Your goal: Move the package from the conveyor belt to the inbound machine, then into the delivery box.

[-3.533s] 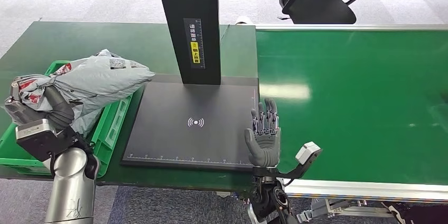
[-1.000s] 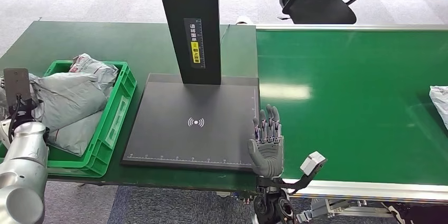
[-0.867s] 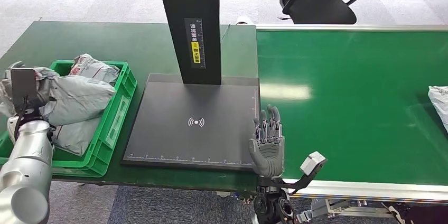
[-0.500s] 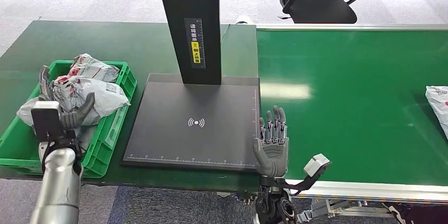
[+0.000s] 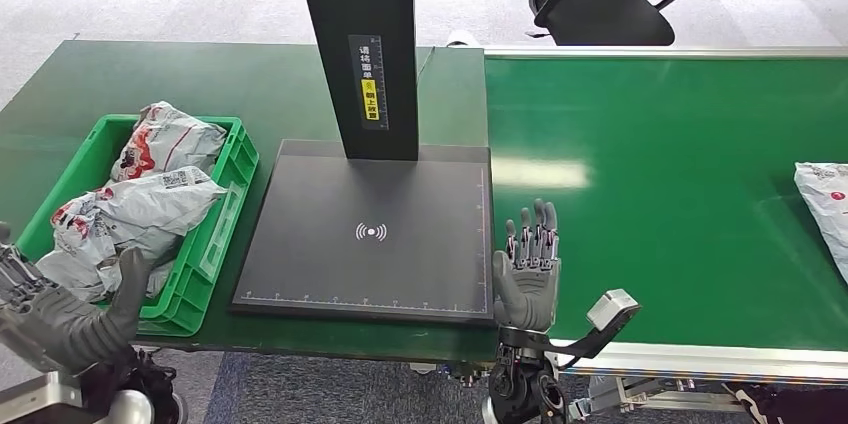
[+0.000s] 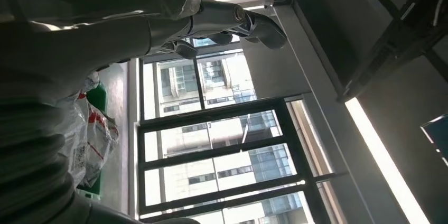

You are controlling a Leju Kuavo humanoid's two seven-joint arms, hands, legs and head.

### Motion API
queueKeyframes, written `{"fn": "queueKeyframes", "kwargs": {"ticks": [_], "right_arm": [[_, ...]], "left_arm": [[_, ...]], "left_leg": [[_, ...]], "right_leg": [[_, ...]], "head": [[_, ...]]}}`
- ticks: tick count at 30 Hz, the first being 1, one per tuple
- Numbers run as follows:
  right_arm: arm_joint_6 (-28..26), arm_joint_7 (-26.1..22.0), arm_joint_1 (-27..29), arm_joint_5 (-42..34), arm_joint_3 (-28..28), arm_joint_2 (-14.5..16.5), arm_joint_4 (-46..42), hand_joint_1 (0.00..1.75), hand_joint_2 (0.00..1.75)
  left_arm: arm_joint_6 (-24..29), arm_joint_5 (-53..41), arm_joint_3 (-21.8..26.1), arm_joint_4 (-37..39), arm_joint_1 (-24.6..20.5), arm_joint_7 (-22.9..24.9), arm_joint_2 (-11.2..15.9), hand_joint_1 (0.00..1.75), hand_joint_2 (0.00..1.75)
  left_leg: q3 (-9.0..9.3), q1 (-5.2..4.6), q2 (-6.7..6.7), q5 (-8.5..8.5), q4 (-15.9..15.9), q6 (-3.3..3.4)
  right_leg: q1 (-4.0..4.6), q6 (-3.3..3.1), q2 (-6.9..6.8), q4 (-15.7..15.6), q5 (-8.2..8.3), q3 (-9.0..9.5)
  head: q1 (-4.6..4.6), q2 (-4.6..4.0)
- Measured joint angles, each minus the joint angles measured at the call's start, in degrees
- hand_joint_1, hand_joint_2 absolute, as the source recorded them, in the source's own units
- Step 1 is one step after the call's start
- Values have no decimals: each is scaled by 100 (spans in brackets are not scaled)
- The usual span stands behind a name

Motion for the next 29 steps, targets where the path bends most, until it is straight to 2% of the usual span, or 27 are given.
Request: {"fn": "queueKeyframes", "kwargs": {"ticks": [3, 5, 11, 16, 19, 24, 29], "right_arm": [[-20, 1, 1, 8, 0, 0, -13, 0, 175], [-31, 2, 2, 45, 0, 2, -15, 0, 175], [-75, 27, -48, 653, 6, 29, -15, 0, 175], [-103, 92, -129, 1853, 63, 31, -10, 0, 175], [-104, 102, -142, 2312, 107, 30, 13, 0, 175], [-58, 113, -154, 2617, 158, 27, 85, 0, 175], [9, 129, -160, 2709, 169, 20, 148, 0, 175]], "left_arm": [[-80, -19, -269, -206, 133, 28, -46, 0, 175], [-397, -139, -467, -223, 149, 179, -67, 0, 175], [-1829, -468, -1078, 474, -107, 922, -186, 0, 175], [-3266, -153, -1140, 1451, -175, 925, -311, 0, 175], [-3878, -135, -1111, 1989, -157, 806, -378, 0, 175], [-4356, -266, -1039, 2608, -132, 733, -466, 0, 175], [-4494, -269, -941, 2884, -128, 733, -549, 0, 175]], "left_leg": [[3, 0, -1, 0, 0, 0], [6, 0, -2, 1, 1, 1], [11, -1, 0, 2, 1, 2], [11, 0, -1, 2, 1, 1], [8, 0, -1, 1, 0, 1], [7, 0, -2, 0, 0, 1], [7, 0, -1, 1, 0, 1]], "right_leg": [[-1, 0, -1, 0, 0, 2], [-1, 0, -3, 0, 0, 4], [-1, 0, -3, -1, 4, 11], [-1, -1, -4, 0, 3, 10], [0, -1, -4, 0, 2, 8], [0, -1, -4, 0, 2, 7], [-1, -1, -4, 0, 2, 8]], "head": [[-1, 0], [-1, 0], [0, 0], [0, 0], [-1, 0], [-1, 0], [-2, 0]]}}
